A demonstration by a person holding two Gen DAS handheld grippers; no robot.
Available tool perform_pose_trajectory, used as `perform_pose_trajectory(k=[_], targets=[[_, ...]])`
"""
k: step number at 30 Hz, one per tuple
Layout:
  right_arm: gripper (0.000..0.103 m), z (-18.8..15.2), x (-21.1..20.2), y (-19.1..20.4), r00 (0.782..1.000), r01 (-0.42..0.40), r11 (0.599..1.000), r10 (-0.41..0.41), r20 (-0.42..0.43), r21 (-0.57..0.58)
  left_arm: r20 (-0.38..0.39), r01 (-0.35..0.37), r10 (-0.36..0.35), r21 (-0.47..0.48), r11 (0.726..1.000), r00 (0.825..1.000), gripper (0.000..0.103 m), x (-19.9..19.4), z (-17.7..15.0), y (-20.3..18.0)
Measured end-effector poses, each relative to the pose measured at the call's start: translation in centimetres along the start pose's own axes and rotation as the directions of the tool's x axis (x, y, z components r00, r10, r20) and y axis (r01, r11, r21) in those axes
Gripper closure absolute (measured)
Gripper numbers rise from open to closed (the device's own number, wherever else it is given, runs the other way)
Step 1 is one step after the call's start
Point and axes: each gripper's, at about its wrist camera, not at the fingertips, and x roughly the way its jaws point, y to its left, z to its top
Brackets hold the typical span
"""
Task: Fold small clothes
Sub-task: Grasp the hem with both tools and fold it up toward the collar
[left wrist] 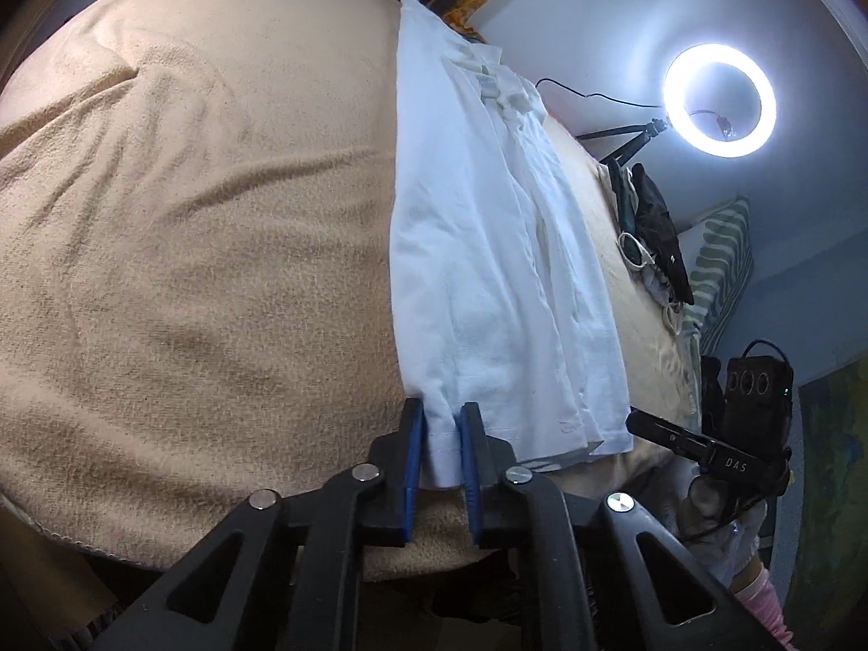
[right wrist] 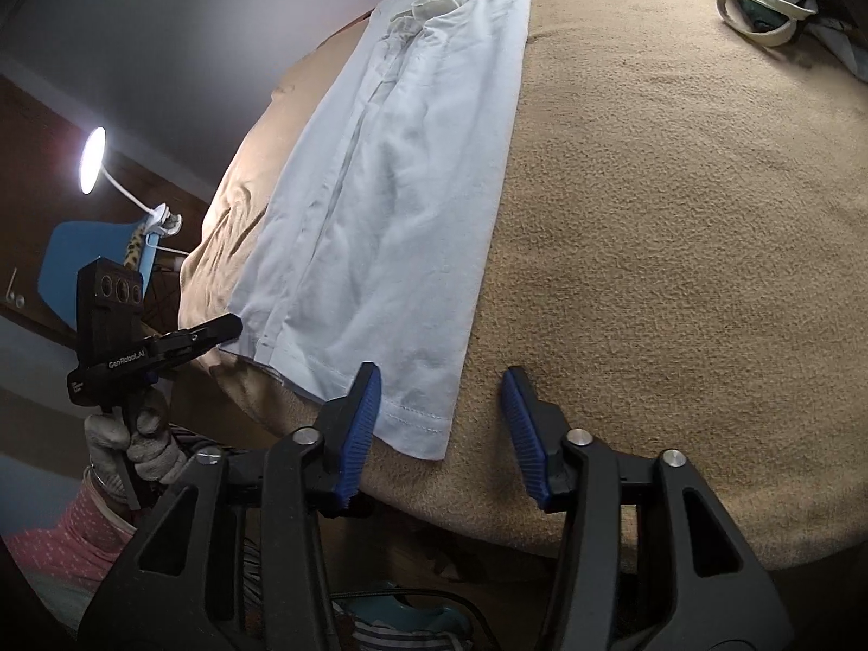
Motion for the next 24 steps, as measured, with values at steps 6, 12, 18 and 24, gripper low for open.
perform_pose_trajectory(k=[6, 12, 18, 24], targets=[[0.095, -0.1, 0.6, 0.2, 0.999, -0.006, 1.0, 0.005, -0.032, -0.029, 0.005, -0.013, 0.013, 0.009, 1.0, 1.0, 0.101, -0.2, 0.0, -0.1], [0.098, -0.1, -0.4, -0.1, 0.995, -0.102, 0.994, 0.102, 0.001, 0.038, 0.032, 0.007, -0.008, 0.014, 1.0, 0.999, 0.102, -1.8, 0.1, -0.5], [0.098, -0.3, 0.7, -0.3, 0.997, -0.063, 0.998, 0.063, -0.034, 0.023, 0.003, -0.021, 0.021, -0.002, 1.0, 1.0, 0.102, -0.8, 0.0, 0.7], [0.098, 0.3, -0.6, -0.4, 0.99, -0.142, 0.989, 0.142, 0.005, 0.05, 0.02, -0.007, 0.006, 0.02, 1.0, 1.0, 0.102, -1.8, 0.4, -0.2]])
